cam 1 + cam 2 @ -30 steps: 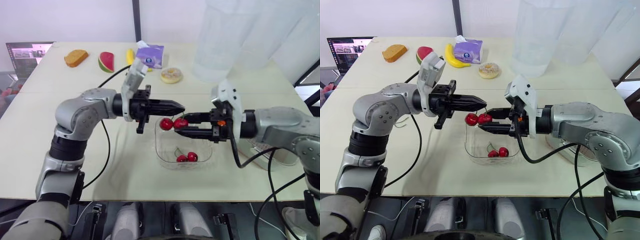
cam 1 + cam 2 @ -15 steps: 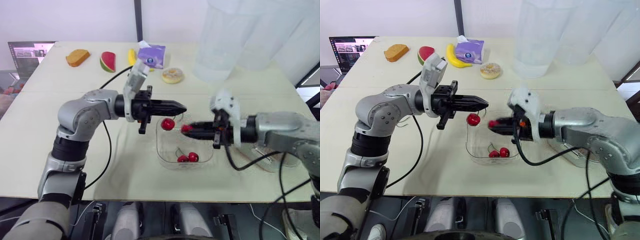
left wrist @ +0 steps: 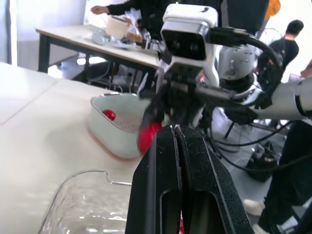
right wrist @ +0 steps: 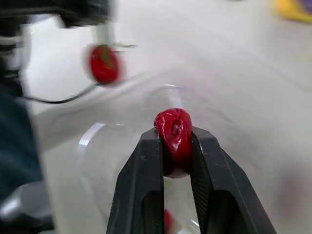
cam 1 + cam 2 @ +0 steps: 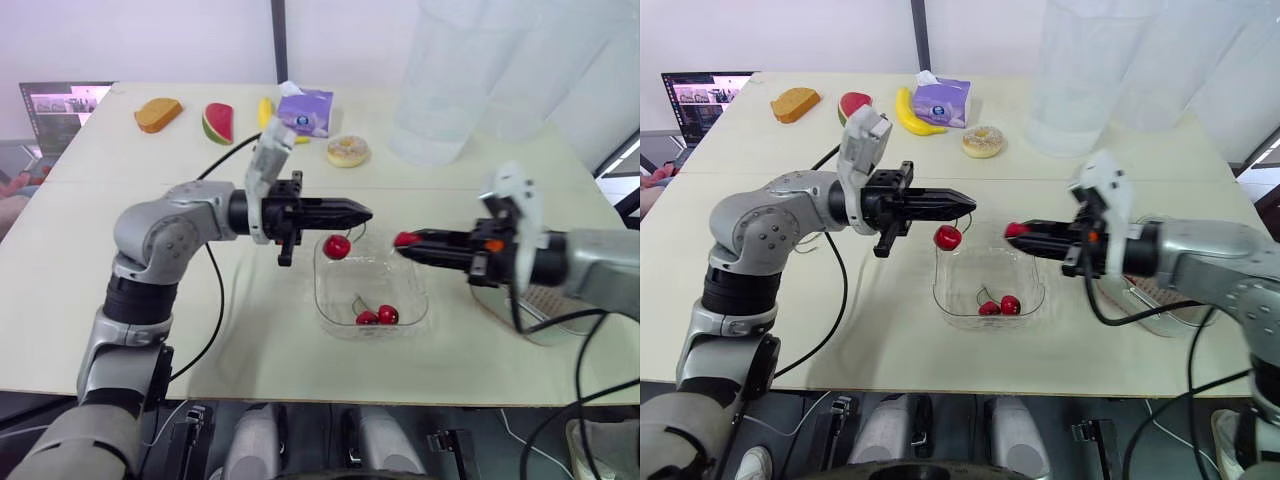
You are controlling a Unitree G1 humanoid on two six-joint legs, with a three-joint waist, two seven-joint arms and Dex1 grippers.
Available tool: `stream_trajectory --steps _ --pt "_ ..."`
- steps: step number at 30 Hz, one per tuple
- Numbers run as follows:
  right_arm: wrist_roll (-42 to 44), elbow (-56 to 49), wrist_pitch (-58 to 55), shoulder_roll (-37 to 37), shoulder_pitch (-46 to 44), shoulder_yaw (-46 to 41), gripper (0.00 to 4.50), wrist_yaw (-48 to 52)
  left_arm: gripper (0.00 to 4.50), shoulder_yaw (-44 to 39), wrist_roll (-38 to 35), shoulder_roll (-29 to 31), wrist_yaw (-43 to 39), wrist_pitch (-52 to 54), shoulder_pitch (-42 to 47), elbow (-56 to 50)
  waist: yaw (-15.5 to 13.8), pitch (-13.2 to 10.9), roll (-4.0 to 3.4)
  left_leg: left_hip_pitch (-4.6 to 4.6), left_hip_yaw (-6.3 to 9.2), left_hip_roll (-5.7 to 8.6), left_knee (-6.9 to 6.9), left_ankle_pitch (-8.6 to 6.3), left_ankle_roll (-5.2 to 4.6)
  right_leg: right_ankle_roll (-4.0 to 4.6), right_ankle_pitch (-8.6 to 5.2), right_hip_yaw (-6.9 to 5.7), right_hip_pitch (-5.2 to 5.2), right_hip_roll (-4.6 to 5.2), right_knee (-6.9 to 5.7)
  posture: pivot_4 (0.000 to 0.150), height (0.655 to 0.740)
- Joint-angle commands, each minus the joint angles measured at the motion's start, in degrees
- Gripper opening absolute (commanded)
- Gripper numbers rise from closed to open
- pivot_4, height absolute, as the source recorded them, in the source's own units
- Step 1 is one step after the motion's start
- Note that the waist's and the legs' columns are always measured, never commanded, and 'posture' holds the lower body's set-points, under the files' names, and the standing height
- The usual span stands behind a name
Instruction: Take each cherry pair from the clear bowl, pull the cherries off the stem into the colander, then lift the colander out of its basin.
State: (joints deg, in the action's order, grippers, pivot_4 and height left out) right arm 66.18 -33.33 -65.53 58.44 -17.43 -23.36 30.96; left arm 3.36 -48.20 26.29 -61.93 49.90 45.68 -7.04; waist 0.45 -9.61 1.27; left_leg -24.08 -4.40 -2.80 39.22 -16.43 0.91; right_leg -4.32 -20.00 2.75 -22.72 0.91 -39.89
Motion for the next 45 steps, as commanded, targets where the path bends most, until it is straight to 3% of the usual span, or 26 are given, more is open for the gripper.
stream_trajectory --steps 1,4,8,15,24,26,30,35,39,42,45 --pt "-5.9 1.2 -0.1 1.1 6.6 -10.4 0.27 -4.4 0.0 -2.0 -1.9 0.0 0.7 0.6 0.6 -2.4 0.2 0.0 0.0 0.02 -0.01 0.0 0.0 0.01 0.01 0.0 0.0 0.01 0.0 0.0 0.0 0.15 0.74" --pt "-12.8 3.2 -0.4 -0.7 15.6 -18.0 0.27 -8.4 0.0 -2.4 -2.9 0.0 1.3 1.4 0.2 -3.3 0.2 0.0 0.0 0.06 -0.01 0.0 0.0 0.06 0.1 0.0 0.0 0.02 0.02 -0.05 -0.04 0.15 0.74" --pt "-14.7 1.8 0.3 -4.4 22.4 -23.9 0.27 -9.0 0.0 -2.7 -3.8 0.3 1.8 2.1 -0.3 -4.2 0.4 0.0 -0.03 0.09 0.0 -0.02 -0.05 0.24 0.42 -0.01 0.0 0.06 0.01 -0.16 -0.05 0.15 0.74" --pt "-16.5 1.2 0.3 -6.6 24.9 -23.9 0.27 -10.2 0.0 -2.8 -4.2 0.0 2.2 2.3 -0.3 -4.4 0.5 0.0 -0.07 0.61 -0.06 -0.03 -0.15 0.26 0.46 -0.01 -0.01 0.18 0.42 -0.26 -0.08 0.15 0.74" --pt "-15.4 1.0 0.0 -7.0 22.5 -24.4 4.43 -10.6 0.0 -2.4 -3.8 -0.2 1.6 1.7 0.3 -3.3 0.4 0.0 -0.07 0.6 -0.09 -0.01 -0.14 0.26 0.46 -0.02 -0.02 0.19 0.41 -0.25 -0.06 0.15 0.74" --pt "-11.8 0.2 -0.5 -6.7 19.1 -25.8 4.43 -10.7 0.0 -2.4 -3.7 -0.2 1.5 1.7 0.4 -3.1 0.5 0.0 -0.08 0.6 -0.09 -0.01 -0.14 0.26 0.46 -0.02 -0.02 0.2 0.41 -0.26 -0.06 0.15 0.74" --pt "4.1 -2.9 -1.2 -4.1 10.6 -25.4 4.43 -10.6 0.0 -2.4 -3.6 -0.2 1.1 1.5 0.7 -2.7 0.6 0.0 -0.13 0.62 -0.09 -0.03 -0.17 0.26 0.46 -0.01 -0.01 0.22 0.39 -0.29 -0.08 0.15 0.74" --pt "21.1 -6.5 1.1 -0.9 6.6 -14.6 4.43 -13.2 0.0 -2.4 -3.6 -0.6 0.6 1.5 1.6 -1.8 0.3 0.0 -0.06 0.59 -0.06 -0.04 -0.19 0.24 0.41 -0.01 -0.01 0.19 0.44 -0.26 0.01 0.15 0.74" --pt "23.2 -8.1 4.7 -2.9 1.4 -1.3 4.43 -18.1 0.0 -2.3 -3.5 -1.0 0.1 1.2 2.3 -1.2 0.4 0.0 -0.05 0.53 -0.08 -0.02 -0.1 0.16 0.28 -0.02 -0.01 0.19 0.43 -0.2 0.01 0.15 0.74" --pt "19.0 -7.8 6.2 -8.0 -5.1 10.2 4.43 -21.3 0.0 -2.2 -3.4 -1.5 0.0 1.0 2.6 -0.9 0.7 0.0 -0.05 0.55 -0.07 -0.04 -0.1 0.16 0.28 -0.02 -0.01 0.2 0.39 -0.24 -0.01 0.15 0.74" --pt "15.0 -4.7 7.2 -13.1 -9.8 16.5 4.43 -24.0 0.0 -2.2 -3.2 -1.8 0.0 1.0 2.7 -0.9 0.7 0.0 -0.06 0.53 -0.07 -0.07 -0.13 0.2 0.36 -0.02 -0.01 0.21 0.31 -0.25 -0.04 0.15 0.74"
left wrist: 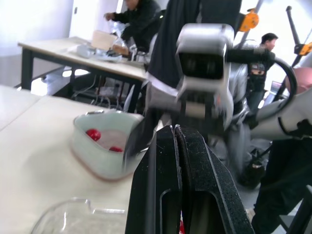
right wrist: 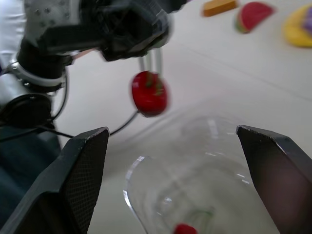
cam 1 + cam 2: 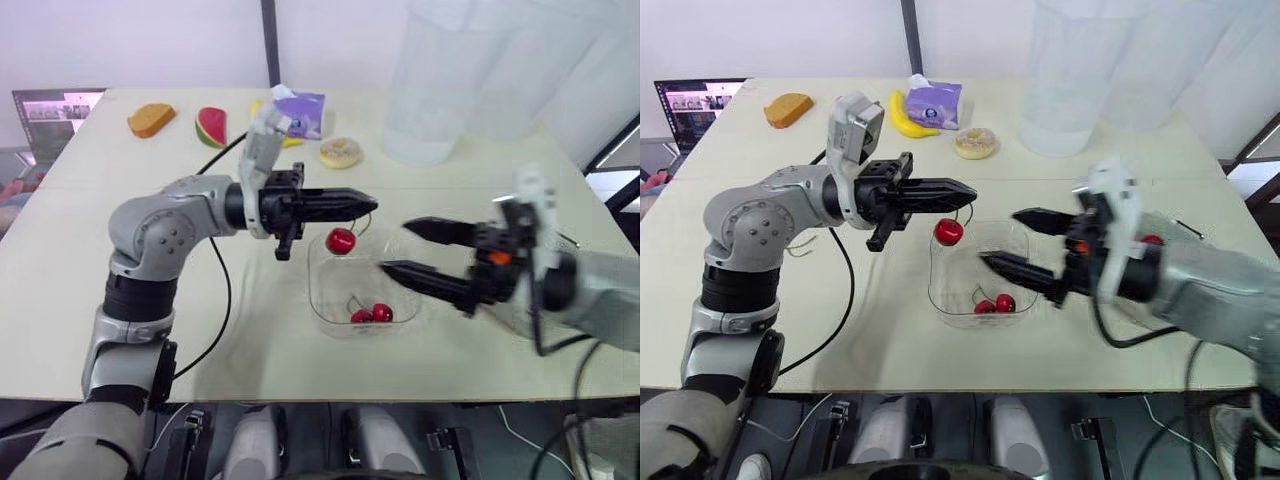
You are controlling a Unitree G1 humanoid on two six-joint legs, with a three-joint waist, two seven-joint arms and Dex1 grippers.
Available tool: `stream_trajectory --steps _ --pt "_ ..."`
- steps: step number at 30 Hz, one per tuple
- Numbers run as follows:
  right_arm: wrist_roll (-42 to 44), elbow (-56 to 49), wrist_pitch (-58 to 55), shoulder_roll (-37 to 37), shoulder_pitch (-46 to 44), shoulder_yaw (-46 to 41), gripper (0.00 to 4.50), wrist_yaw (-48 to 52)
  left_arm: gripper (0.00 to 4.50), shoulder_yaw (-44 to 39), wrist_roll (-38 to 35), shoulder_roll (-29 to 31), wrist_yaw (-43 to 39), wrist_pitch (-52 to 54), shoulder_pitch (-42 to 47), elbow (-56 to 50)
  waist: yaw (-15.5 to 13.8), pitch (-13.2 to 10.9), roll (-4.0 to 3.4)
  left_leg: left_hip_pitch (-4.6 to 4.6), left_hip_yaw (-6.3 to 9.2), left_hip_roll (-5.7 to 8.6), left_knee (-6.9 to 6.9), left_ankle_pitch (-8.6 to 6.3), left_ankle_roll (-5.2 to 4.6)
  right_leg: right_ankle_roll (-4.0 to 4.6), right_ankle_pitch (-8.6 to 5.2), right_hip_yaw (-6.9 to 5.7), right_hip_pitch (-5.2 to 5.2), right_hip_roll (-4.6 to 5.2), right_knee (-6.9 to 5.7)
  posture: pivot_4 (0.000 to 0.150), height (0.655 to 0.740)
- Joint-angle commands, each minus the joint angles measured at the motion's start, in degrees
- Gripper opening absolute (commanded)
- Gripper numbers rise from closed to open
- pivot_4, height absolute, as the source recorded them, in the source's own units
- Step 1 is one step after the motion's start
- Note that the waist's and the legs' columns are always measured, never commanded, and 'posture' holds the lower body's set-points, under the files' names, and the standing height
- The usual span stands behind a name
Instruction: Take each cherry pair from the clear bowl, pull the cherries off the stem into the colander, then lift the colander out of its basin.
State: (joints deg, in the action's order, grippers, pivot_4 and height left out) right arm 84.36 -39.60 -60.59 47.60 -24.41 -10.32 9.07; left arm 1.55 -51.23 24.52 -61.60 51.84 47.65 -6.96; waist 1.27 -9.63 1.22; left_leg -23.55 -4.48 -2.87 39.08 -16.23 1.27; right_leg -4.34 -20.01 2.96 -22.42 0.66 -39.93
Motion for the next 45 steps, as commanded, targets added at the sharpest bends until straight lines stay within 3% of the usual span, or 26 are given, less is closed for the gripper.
stream_trajectory --steps 1,14,17,22,24,45 --pt "-4.1 2.0 2.4 -3.2 -3.5 4.5 4.43 -2.2 0.0 -0.4 -0.2 -0.1 -0.3 -0.9 0.7 -0.9 -0.2 0.0 0.0 -0.02 0.0 0.0 0.0 0.01 0.02 0.0 0.0 0.0 -0.03 0.01 -0.01 0.15 0.74" --pt "-4.1 3.7 3.5 -7.5 -6.9 7.6 4.43 -2.2 0.0 -0.8 -0.4 -0.1 0.5 -0.8 0.6 -1.4 -0.3 0.0 0.0 -0.15 0.02 0.02 0.06 -0.01 -0.03 0.0 0.0 -0.07 -0.09 0.13 0.01 0.15 0.74" --pt "-4.2 3.9 3.6 -7.9 -7.1 7.7 3.58 -2.4 0.0 -0.9 -0.4 -0.2 0.7 -0.7 0.6 -1.4 -0.3 0.0 0.0 -0.15 0.02 0.02 0.06 -0.02 -0.04 0.0 0.0 -0.07 -0.09 0.13 0.0 0.15 0.74" --pt "-4.3 4.0 3.9 -8.4 -7.2 7.6 1.12 -3.0 0.0 -0.9 -0.5 -0.2 0.9 -0.7 0.5 -1.6 -0.3 0.0 0.0 -0.15 0.02 0.02 0.06 -0.03 -0.05 0.0 0.0 -0.07 -0.09 0.13 0.0 0.15 0.74" --pt "-4.2 4.0 3.9 -8.4 -7.2 7.6 0.56 -3.1 0.0 -0.9 -0.5 -0.2 1.0 -0.7 0.5 -1.5 -0.3 0.0 0.0 -0.15 0.02 0.02 0.06 -0.03 -0.05 0.0 0.0 -0.07 -0.09 0.13 0.0 0.15 0.74" --pt "-12.5 2.2 0.8 -2.2 0.6 10.3 0.47 2.4 0.0 -1.3 -0.5 -0.6 1.8 -0.9 0.8 -1.1 -0.2 0.0 0.0 -0.16 0.02 0.01 0.05 -0.19 -0.33 0.0 0.0 -0.07 -0.1 0.11 0.0 0.15 0.74"
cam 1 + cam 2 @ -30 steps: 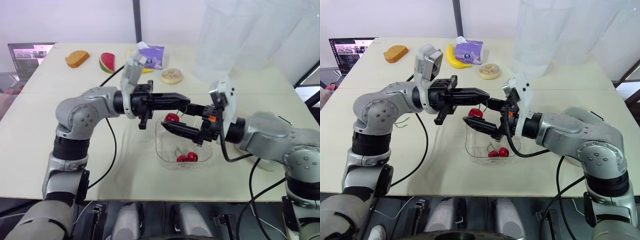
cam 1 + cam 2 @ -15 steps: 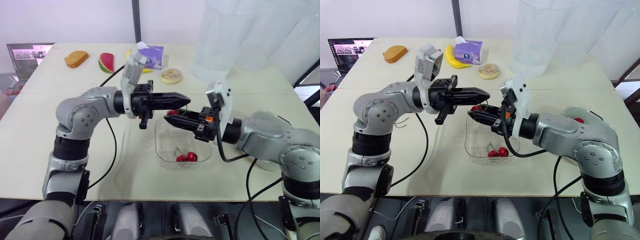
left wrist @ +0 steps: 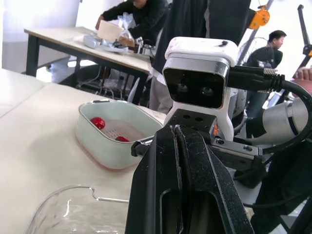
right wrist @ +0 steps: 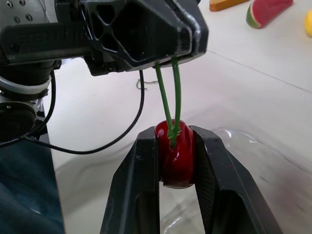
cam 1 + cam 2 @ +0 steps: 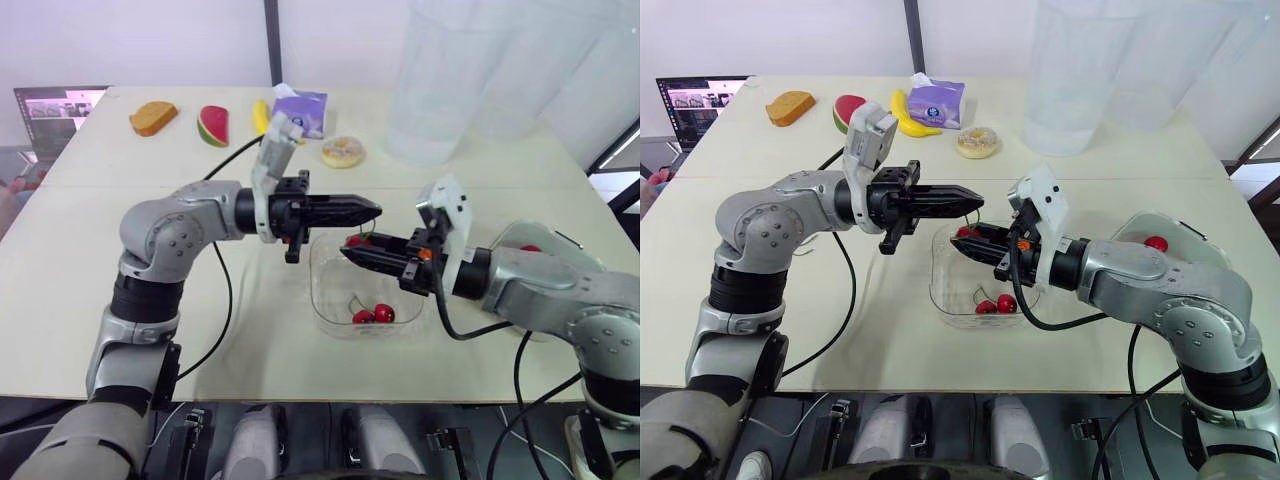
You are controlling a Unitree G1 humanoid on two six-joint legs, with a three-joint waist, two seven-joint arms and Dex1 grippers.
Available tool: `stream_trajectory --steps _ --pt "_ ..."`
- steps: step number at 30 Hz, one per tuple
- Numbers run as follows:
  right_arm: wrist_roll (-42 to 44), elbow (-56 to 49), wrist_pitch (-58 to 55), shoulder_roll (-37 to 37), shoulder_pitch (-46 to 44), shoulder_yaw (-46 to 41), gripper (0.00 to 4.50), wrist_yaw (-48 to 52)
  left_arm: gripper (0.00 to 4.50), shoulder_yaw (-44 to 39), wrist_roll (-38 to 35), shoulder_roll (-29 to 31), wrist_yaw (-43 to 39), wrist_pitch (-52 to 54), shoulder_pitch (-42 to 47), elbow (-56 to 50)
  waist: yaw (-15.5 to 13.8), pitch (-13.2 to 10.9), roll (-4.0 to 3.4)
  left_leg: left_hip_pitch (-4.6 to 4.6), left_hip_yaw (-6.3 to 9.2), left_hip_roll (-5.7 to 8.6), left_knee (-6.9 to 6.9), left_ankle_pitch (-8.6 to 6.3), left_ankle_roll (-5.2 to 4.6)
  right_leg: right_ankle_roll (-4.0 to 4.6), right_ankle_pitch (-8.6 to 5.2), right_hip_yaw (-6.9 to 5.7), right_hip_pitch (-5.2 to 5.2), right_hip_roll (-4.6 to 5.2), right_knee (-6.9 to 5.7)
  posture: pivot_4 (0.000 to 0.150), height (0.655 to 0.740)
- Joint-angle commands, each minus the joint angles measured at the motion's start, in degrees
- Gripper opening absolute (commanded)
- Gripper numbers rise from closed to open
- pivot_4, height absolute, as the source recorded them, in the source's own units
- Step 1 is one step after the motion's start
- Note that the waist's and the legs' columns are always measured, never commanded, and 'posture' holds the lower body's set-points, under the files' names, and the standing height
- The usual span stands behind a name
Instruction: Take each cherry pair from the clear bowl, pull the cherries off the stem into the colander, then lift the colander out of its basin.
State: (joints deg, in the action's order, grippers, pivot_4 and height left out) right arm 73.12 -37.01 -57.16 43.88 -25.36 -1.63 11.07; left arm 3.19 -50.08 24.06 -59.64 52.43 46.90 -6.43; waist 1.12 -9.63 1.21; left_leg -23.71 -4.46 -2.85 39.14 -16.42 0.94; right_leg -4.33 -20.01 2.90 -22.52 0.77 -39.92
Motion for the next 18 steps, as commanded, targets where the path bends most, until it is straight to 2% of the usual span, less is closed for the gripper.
stream_trajectory --steps 1,11,15,18 --pt "-1.9 -0.4 -3.1 2.0 1.9 2.1 0.47 0.7 0.0 -3.0 -1.7 -0.2 -0.1 -1.5 1.5 -1.7 -0.1 0.0 0.0 0.0 0.0 0.0 0.0 0.0 0.0 0.0 0.0 0.0 0.0 0.0 0.0 0.15 0.74" --pt "-4.2 1.3 -7.0 0.9 4.0 3.5 0.47 -0.1 0.0 -3.5 -1.8 -0.3 0.2 -0.9 1.4 -2.2 -0.1 0.0 0.01 0.0 0.0 0.01 0.0 0.0 0.01 0.0 0.0 -0.01 0.01 0.01 0.01 0.15 0.74" --pt "-3.5 1.3 -6.5 0.3 3.6 0.9 0.47 0.0 0.0 -3.5 -1.8 -0.1 0.1 -0.8 1.3 -2.3 -0.1 0.0 0.0 0.0 0.0 0.0 0.0 0.02 0.03 0.0 0.0 -0.01 0.01 0.0 0.01 0.15 0.74" --pt "-1.0 0.8 -4.7 1.0 3.0 -4.7 0.47 0.3 0.0 -3.3 -1.6 0.3 -0.1 -0.8 1.0 -2.4 -0.2 0.0 0.0 0.0 0.0 0.01 0.01 0.01 0.02 0.0 0.0 -0.01 0.02 0.01 0.01 0.15 0.74"
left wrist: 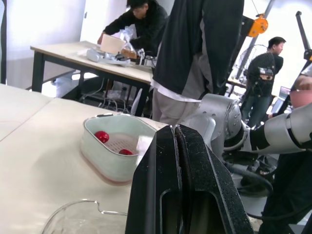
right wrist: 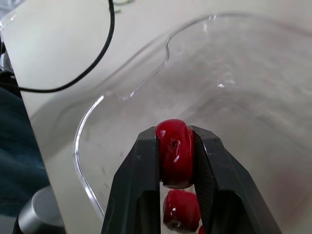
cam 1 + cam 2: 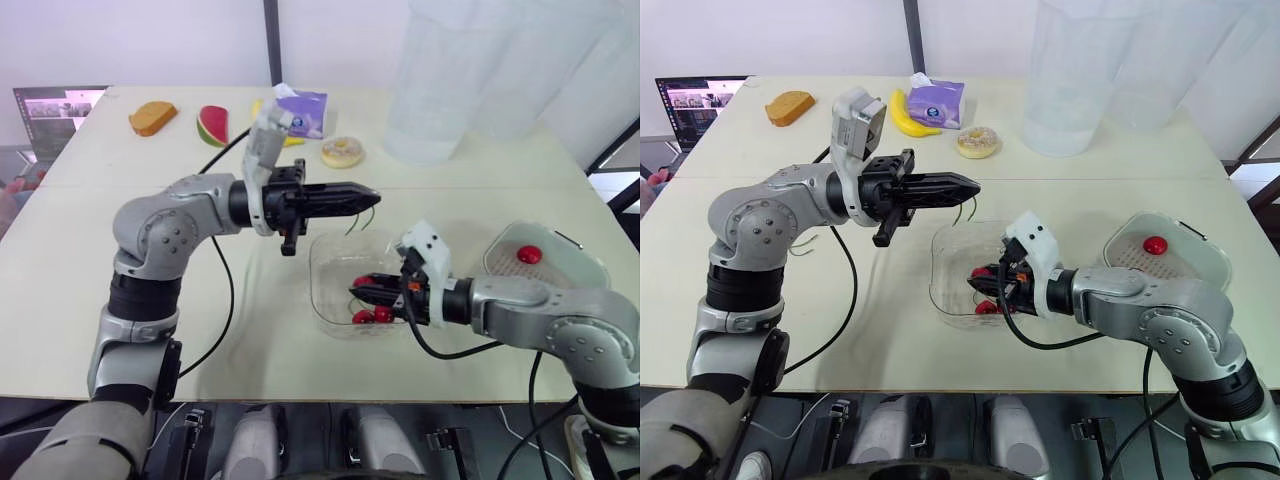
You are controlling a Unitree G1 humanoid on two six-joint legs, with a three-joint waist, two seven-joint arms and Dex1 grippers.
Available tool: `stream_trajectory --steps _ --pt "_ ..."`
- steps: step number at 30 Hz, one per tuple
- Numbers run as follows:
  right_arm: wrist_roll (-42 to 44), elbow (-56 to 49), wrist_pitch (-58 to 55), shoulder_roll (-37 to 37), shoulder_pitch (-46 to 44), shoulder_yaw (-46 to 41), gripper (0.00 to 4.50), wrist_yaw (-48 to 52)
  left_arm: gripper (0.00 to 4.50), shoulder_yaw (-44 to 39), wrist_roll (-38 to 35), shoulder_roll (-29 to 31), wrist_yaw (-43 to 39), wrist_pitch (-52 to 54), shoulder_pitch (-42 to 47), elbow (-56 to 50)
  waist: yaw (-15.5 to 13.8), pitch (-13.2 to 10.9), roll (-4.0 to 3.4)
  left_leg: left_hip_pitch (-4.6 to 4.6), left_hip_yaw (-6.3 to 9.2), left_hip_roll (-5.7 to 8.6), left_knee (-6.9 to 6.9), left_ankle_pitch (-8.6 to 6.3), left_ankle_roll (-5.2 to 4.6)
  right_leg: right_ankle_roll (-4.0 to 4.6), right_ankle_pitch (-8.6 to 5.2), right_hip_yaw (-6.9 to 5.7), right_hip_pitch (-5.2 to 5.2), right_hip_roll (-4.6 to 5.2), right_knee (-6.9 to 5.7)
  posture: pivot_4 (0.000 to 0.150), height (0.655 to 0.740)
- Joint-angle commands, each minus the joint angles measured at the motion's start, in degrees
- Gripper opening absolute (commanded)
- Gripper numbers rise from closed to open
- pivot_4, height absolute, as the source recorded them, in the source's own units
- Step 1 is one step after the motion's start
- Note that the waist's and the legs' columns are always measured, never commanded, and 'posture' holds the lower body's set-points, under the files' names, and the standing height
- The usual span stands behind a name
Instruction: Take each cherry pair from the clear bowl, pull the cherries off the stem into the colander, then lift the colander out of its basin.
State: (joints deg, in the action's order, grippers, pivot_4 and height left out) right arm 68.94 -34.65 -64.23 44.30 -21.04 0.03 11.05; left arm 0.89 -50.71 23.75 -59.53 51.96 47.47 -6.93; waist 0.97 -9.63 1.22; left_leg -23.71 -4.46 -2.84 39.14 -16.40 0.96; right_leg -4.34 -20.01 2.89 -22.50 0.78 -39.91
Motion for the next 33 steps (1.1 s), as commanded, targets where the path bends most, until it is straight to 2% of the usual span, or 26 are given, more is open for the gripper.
stream_trajectory --steps 1,7,10,14,18,23,31,32,33 --pt "4.3 -2.3 2.9 1.3 -0.9 -8.6 0.47 0.6 0.0 -1.0 -0.8 0.8 -0.3 -0.3 0.2 -1.9 -0.1 0.0 0.0 0.0 0.0 0.0 0.0 -0.01 -0.01 0.0 0.0 0.0 0.0 0.0 0.0 0.15 0.74" --pt "8.0 -5.9 4.2 9.4 8.2 -24.5 0.47 3.8 0.0 -0.7 -0.3 2.8 -1.0 -0.5 -1.2 -2.5 -0.2 0.0 0.0 -0.02 0.03 0.0 -0.02 -0.01 -0.01 0.0 0.0 -0.03 0.04 0.0 0.09 0.15 0.74" --pt "0.3 -3.5 4.1 13.4 17.3 -35.1 0.47 6.0 0.0 -0.6 -0.4 3.4 -1.2 -0.6 -2.0 -3.4 -0.3 0.0 0.0 0.0 0.02 0.01 -0.02 -0.01 -0.01 0.0 0.0 -0.03 0.1 0.01 0.12 0.15 0.74" --pt "-10.2 2.0 6.0 13.7 28.4 -45.3 0.47 9.4 0.0 -0.3 -0.5 3.7 -1.2 -0.8 -3.1 -4.6 -0.3 0.0 0.01 0.07 0.03 0.02 -0.03 0.01 0.02 -0.01 0.0 -0.03 0.21 -0.02 0.17 0.15 0.74" --pt "-18.4 4.5 7.6 12.9 35.8 -47.0 0.47 11.0 0.0 0.3 0.1 4.1 -1.8 -1.4 -3.9 -5.4 0.0 0.0 -0.01 0.13 -0.01 0.01 -0.07 0.17 0.29 -0.01 0.0 0.03 0.21 -0.09 0.19 0.15 0.74" --pt "-22.4 4.7 5.4 10.2 36.7 -43.6 0.47 8.1 0.0 0.4 0.2 4.0 -2.3 -1.6 -3.8 -5.4 0.1 0.0 -0.06 0.22 -0.01 -0.02 -0.16 0.22 0.39 -0.01 0.0 0.07 0.24 -0.16 0.17 0.15 0.74" --pt "-22.8 3.3 2.5 8.0 32.6 -44.7 4.17 6.7 0.0 0.8 0.8 4.0 -3.1 -2.2 -3.4 -4.7 -0.2 0.0 -0.06 0.21 -0.02 0.01 -0.16 0.22 0.39 -0.01 0.0 0.07 0.24 -0.14 0.17 0.15 0.74" --pt "-21.2 2.6 2.1 8.2 31.5 -46.4 4.47 7.2 0.0 0.8 0.9 4.1 -3.3 -2.3 -3.4 -4.7 -0.3 0.0 -0.06 0.21 -0.02 0.02 -0.16 0.22 0.39 -0.01 0.0 0.07 0.24 -0.14 0.17 0.15 0.74" --pt "-19.0 1.6 1.9 8.8 29.8 -48.3 4.47 8.0 0.0 0.8 1.0 4.2 -3.4 -2.3 -3.4 -4.6 -0.2 0.0 -0.06 0.2 -0.02 0.02 -0.16 0.22 0.39 -0.01 0.0 0.07 0.24 -0.14 0.17 0.15 0.74"
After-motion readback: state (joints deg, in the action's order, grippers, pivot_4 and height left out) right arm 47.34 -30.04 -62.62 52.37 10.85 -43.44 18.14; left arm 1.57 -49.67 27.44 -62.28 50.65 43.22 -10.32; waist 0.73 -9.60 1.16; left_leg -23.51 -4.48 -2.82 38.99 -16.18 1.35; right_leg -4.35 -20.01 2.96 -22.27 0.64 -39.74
